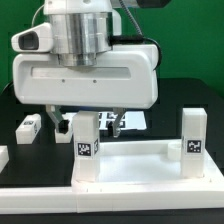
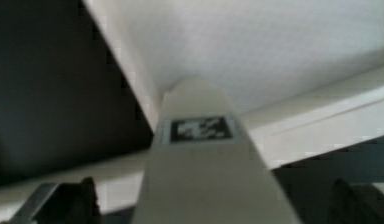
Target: Assemble desk
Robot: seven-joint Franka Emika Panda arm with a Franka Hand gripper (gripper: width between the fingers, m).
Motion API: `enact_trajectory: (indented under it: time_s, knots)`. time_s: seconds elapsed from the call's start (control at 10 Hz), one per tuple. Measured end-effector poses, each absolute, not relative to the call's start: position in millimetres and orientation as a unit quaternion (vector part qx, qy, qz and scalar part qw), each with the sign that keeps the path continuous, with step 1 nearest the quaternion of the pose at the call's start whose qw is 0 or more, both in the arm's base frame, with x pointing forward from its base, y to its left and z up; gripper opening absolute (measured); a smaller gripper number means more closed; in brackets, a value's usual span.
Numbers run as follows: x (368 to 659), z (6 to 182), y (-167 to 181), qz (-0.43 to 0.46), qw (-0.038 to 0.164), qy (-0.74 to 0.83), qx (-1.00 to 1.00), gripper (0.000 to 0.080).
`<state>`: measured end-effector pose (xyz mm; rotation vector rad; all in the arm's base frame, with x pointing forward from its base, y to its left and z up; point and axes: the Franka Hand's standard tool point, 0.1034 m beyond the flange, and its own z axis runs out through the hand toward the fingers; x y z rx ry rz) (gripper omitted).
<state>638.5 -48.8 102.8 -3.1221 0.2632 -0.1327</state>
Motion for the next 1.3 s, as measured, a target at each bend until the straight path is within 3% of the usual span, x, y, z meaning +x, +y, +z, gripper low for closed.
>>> enact_trajectory:
  time_s: [0.1,0.4,0.8,1.3]
  knots:
    - [637.4,101.9,-47.8,-0.040,0.006,0.121,-0.992,0.0649]
    - [637.2,101.3,-48.1,-0.039,0.009,0.183,-0.982,0.0286]
    - [636.9,100.5,-50.0,-0.037,0.014,0.318,-0.947,0.0287]
    - [632.3,99.8,-53.5,-0.028,0.052,0.643,-0.764,0.0288]
